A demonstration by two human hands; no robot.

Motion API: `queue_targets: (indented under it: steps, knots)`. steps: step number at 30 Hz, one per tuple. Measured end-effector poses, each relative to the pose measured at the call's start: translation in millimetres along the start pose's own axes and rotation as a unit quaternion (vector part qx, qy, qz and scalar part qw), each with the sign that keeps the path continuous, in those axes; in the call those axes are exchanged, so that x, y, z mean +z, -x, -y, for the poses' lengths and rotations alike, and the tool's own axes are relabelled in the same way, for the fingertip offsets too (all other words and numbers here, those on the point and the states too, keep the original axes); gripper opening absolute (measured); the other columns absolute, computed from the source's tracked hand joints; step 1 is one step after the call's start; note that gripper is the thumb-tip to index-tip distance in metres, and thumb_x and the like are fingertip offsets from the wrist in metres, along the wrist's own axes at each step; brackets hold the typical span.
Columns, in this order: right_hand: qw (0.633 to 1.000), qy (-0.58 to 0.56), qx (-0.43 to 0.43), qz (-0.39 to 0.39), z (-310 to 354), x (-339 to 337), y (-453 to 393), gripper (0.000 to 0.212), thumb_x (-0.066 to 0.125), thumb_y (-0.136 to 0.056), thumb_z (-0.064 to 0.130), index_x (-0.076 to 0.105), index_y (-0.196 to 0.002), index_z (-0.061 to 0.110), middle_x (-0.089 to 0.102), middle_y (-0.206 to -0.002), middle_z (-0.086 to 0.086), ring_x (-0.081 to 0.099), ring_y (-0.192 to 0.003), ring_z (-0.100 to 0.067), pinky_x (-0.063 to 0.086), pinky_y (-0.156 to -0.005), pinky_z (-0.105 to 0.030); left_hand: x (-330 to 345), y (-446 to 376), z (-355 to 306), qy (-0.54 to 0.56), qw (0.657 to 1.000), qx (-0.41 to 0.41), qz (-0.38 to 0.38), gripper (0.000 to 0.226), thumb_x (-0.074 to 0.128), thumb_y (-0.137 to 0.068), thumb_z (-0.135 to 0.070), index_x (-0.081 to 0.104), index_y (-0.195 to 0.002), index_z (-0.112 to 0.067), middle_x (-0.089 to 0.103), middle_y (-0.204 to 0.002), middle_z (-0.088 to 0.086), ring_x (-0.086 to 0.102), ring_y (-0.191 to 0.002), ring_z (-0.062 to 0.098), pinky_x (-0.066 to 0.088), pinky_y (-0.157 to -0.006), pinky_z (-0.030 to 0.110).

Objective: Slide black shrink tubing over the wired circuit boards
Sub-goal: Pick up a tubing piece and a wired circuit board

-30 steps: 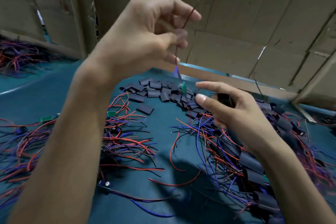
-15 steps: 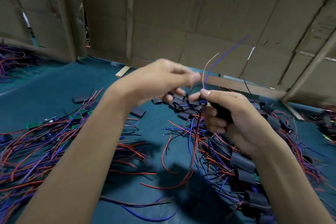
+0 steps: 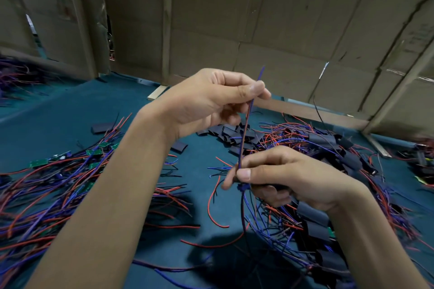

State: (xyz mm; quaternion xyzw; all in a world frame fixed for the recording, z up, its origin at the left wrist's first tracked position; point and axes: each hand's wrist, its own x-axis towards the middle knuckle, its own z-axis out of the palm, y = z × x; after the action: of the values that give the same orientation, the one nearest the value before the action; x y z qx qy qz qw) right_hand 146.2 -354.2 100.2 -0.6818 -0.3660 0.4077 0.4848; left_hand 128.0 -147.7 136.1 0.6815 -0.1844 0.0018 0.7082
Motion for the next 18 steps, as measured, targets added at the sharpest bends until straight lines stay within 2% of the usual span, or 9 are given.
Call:
queue_targets:
  steps: [2, 4, 7, 10, 12, 14, 16, 18]
  knots:
    - [1.000, 0.013, -0.014, -0.012, -1.7, -0.9, 1.4, 0.028, 0.065, -0.096, 0.039, 0.076, -0.108, 0.017, 0.042, -0.055, 0.008, 0.028, -0.045, -0.012, 0.023, -0.046, -0.025, -0.5, 0.3, -2.1, -0.011, 1.000, 0.013, -0.010, 0.024, 0.064, -0.088, -0.029, 0.072, -0.097, -0.008, 0.067, -0.084, 0.002, 0.064, -0.081, 0.015, 0.046, -0.068, 0.026]
    - [0.996, 0.033, -0.041, -0.066, -2.0, -4.6, 3.9, 0.041, 0.074, -0.087, 0.053, 0.076, -0.104, 0.016, 0.048, -0.055, 0.004, 0.040, -0.043, -0.013, 0.031, -0.044, -0.024, 1.9, -0.3, -3.3, 0.012, 0.998, 0.033, -0.044, 0.020, 0.062, -0.094, -0.024, 0.072, -0.100, -0.008, 0.069, -0.088, 0.005, 0.068, -0.088, 0.020, 0.054, -0.074, 0.030]
    - [0.974, -0.023, -0.087, -0.210, 3.6, -13.6, 9.7, 0.058, 0.083, -0.062, 0.069, 0.075, -0.078, 0.014, 0.054, -0.053, -0.004, 0.053, -0.039, -0.020, 0.043, -0.041, -0.024, 12.2, -4.5, -5.5, 0.117, 0.983, 0.076, -0.117, 0.020, 0.060, -0.099, -0.018, 0.072, -0.109, -0.006, 0.067, -0.081, 0.001, 0.068, -0.073, 0.016, 0.056, -0.066, 0.029]
    - [0.928, -0.117, -0.151, -0.319, 11.5, -21.5, 14.9, 0.068, 0.076, -0.050, 0.083, 0.075, -0.069, 0.017, 0.057, -0.051, -0.003, 0.061, -0.042, -0.023, 0.050, -0.042, -0.026, 25.5, -10.0, -3.5, 0.114, 0.976, 0.109, -0.153, 0.019, 0.063, -0.098, -0.021, 0.075, -0.108, -0.010, 0.064, -0.075, -0.004, 0.057, -0.060, 0.009, 0.042, -0.052, 0.020]
    - [0.879, -0.213, -0.192, -0.381, 14.9, -24.0, 14.9, 0.073, 0.057, -0.059, 0.092, 0.069, -0.060, 0.020, 0.053, -0.048, 0.002, 0.061, -0.044, -0.017, 0.051, -0.044, -0.025, 33.0, -12.2, 0.4, 0.086, 0.982, 0.101, -0.136, 0.016, 0.064, -0.097, -0.019, 0.077, -0.104, -0.010, 0.063, -0.073, -0.004, 0.051, -0.056, 0.008, 0.035, -0.047, 0.019]
    - [0.808, -0.339, -0.238, -0.419, 16.9, -26.0, 14.8, 0.071, 0.040, -0.078, 0.087, 0.060, -0.055, 0.022, 0.048, -0.049, 0.008, 0.058, -0.047, -0.011, 0.053, -0.050, -0.023, 39.9, -12.6, 5.8, 0.032, 0.990, 0.090, -0.107, 0.015, 0.066, -0.096, -0.017, 0.077, -0.102, -0.008, 0.064, -0.073, -0.001, 0.047, -0.054, 0.008, 0.030, -0.044, 0.019]
    - [0.730, -0.453, -0.286, -0.425, 21.6, -25.0, 14.6, 0.065, 0.042, -0.082, 0.083, 0.053, -0.055, 0.024, 0.047, -0.050, 0.010, 0.061, -0.052, -0.009, 0.057, -0.058, -0.026, 46.2, -12.2, 9.9, -0.017, 0.994, 0.080, -0.079, 0.014, 0.069, -0.093, -0.015, 0.077, -0.099, -0.004, 0.065, -0.072, 0.002, 0.046, -0.051, 0.008, 0.028, -0.041, 0.018]
    - [0.668, -0.528, -0.322, -0.414, 25.1, -24.6, 14.6, 0.065, 0.048, -0.082, 0.081, 0.050, -0.056, 0.021, 0.052, -0.053, 0.010, 0.066, -0.057, -0.011, 0.058, -0.063, -0.030, 52.3, -11.9, 13.0, -0.047, 0.996, 0.061, -0.053, 0.012, 0.073, -0.090, -0.015, 0.078, -0.094, -0.004, 0.065, -0.069, 0.004, 0.047, -0.051, 0.008, 0.029, -0.040, 0.017]
